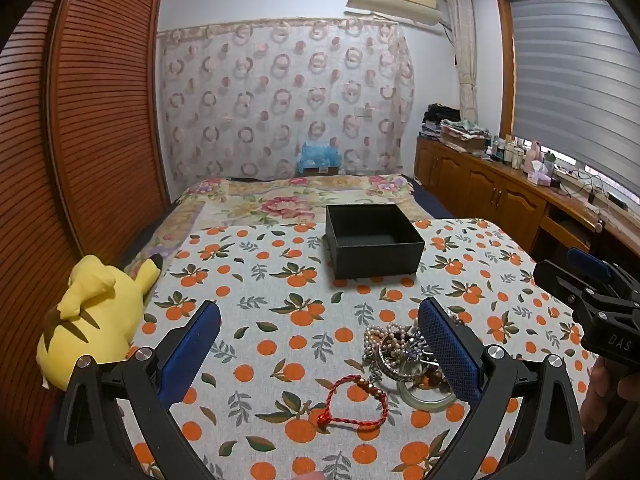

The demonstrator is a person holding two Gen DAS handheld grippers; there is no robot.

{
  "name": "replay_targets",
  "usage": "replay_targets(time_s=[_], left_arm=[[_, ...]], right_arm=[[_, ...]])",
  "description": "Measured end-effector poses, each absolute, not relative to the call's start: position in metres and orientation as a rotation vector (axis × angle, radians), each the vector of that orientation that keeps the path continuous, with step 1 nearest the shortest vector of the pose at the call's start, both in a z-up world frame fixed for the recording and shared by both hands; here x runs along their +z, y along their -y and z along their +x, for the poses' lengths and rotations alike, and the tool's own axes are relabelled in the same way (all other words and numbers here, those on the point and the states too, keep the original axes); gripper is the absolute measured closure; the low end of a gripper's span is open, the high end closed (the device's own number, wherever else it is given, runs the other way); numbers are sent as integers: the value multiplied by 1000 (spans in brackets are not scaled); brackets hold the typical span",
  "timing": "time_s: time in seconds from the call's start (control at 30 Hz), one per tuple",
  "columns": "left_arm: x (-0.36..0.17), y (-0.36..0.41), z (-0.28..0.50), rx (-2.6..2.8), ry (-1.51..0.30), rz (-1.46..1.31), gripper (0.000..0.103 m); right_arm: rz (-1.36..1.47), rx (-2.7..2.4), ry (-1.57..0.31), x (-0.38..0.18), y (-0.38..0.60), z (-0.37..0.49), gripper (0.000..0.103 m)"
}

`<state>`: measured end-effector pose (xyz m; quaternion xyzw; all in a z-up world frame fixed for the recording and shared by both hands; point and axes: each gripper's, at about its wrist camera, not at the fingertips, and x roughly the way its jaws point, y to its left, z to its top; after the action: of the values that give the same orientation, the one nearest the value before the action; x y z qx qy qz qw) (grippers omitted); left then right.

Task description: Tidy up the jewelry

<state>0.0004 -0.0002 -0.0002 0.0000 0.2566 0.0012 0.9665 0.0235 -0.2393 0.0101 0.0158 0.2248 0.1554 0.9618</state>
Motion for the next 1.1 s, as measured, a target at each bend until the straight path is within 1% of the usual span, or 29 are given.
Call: replay_targets(time_s=[1.1], left_arm=[[3,0,-3,0,-504,-10,7]], right_arm=[[35,315,-454,8,239,23,2]])
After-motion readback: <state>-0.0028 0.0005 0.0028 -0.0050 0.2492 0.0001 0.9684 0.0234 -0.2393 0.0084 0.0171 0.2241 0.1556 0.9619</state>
